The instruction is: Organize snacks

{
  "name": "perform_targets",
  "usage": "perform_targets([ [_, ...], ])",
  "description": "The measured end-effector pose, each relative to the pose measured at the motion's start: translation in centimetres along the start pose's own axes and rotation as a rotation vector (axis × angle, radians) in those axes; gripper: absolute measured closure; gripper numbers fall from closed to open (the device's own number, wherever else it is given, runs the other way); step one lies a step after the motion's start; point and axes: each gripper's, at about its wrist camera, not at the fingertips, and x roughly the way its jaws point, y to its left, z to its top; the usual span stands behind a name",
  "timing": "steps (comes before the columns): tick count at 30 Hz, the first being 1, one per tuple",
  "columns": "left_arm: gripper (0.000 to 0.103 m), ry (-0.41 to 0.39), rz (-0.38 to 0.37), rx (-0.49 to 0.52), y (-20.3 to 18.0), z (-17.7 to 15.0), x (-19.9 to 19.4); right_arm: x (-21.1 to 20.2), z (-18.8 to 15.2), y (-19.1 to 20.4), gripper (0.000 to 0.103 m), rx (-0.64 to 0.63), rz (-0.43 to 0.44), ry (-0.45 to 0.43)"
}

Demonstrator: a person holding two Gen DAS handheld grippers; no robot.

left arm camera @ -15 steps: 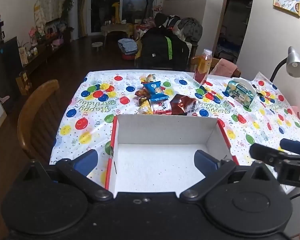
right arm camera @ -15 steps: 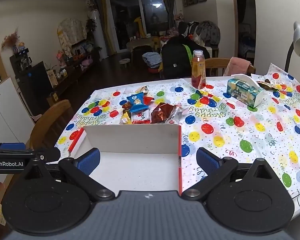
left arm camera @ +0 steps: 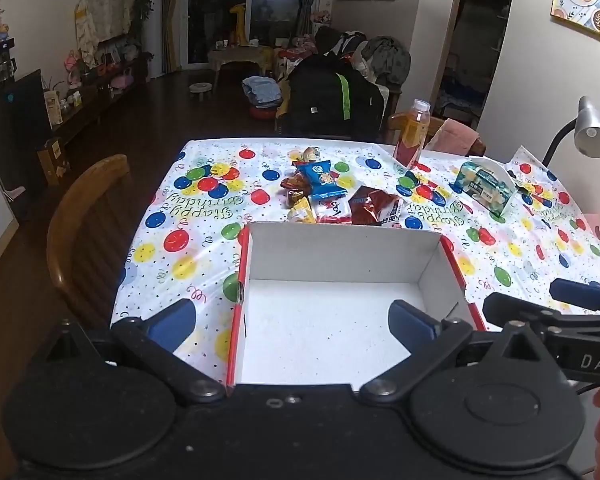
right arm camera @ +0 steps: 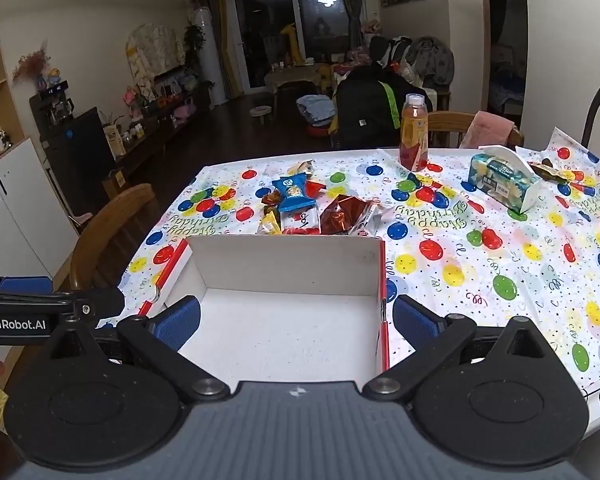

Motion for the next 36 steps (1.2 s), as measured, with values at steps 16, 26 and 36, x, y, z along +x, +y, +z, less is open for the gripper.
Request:
perform_targets([
  [16, 0.001, -0.016, -0.007, 0.015, 0.0, -0.2, -1.4, -0.6, 0.3, 0.1, 0.0, -0.01, 0.0, -0.008],
  [26, 0.001, -0.021, -0.004, 0.015, 0.4, 0.0, -1.6, -1.1, 0.5, 0.4, 0.0, -0.018, 0.004, -0.014],
  [36, 0.001, -0.027, -0.001, 0.017, 0.6, 0.1, -1.8, -1.0, 0.5, 0.8, 0.0, -0.02, 0.003, -0.022],
])
